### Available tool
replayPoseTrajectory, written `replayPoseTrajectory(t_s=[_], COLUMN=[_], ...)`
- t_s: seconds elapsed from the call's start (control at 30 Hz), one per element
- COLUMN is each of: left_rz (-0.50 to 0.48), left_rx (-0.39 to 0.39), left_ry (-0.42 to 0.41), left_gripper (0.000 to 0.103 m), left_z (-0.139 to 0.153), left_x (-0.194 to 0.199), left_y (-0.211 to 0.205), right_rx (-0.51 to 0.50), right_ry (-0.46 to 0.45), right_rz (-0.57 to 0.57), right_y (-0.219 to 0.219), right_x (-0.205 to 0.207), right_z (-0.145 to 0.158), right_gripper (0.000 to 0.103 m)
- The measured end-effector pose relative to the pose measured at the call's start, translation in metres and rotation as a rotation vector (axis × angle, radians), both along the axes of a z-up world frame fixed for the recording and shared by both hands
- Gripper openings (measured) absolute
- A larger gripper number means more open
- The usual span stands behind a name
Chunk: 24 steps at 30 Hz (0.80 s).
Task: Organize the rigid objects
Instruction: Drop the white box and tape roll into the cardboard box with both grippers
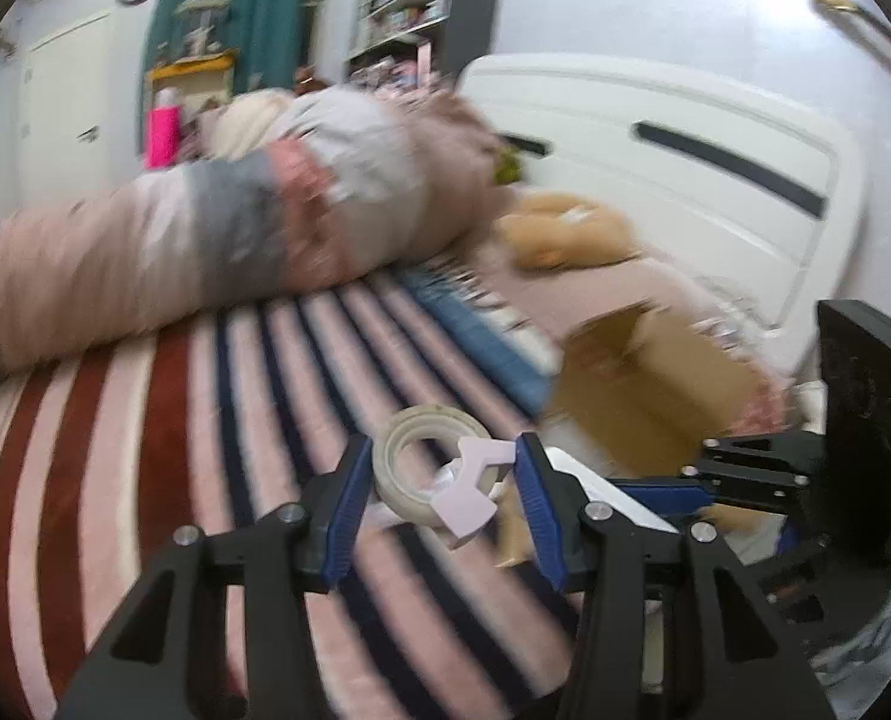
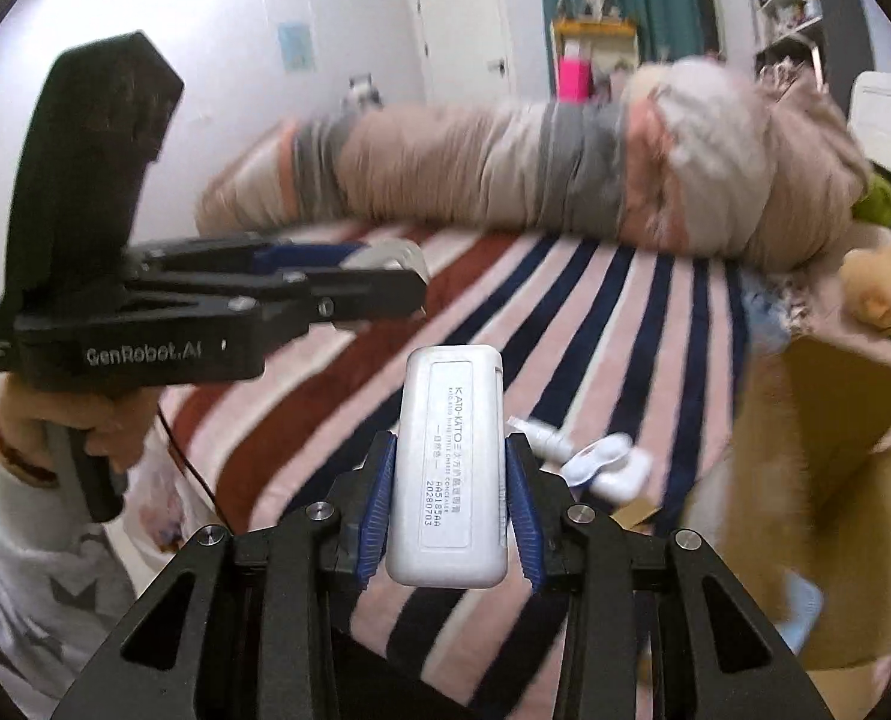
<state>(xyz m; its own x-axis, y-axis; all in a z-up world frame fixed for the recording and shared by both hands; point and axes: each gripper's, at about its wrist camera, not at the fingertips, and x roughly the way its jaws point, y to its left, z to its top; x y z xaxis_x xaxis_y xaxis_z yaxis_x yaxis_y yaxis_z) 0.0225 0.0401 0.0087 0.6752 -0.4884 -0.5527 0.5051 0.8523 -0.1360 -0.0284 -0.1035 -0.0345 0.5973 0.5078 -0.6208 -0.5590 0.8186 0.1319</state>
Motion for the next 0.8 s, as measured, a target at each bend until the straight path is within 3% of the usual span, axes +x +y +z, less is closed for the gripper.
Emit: replayPoseTrajectory(t_s=[0.23, 0.43, 0.57, 0.8], left_rz=[-0.162, -0.240, -0.244, -0.170], left_rx=[0.037, 0.142, 0.217, 0.413], left_ry=[-0.029, 0.013, 0.041, 0.064], left_gripper=[0.045, 0.045, 0.045, 0.046], left_z=[0.027, 0.015, 0.000, -0.029], left_x=[-0.006, 0.012, 0.022, 0.052], left_y=[-0.102, -0.185, -0.215, -0.236], right_rx=[0.039, -0.059, -0.133, -0.320], right_ry=[-0.077, -0.032, -0.013, 0.021], right_rz=[-0.172, -0.315, -0.336, -0.301], right_y=[-0.113, -0.181, -0.197, -0.187], right_x=[-0.018, 0.006, 0.022, 0.063], right_z=[0.031, 0.012, -0.005, -0.030], right_gripper=[0.032, 0.032, 0.032, 0.032])
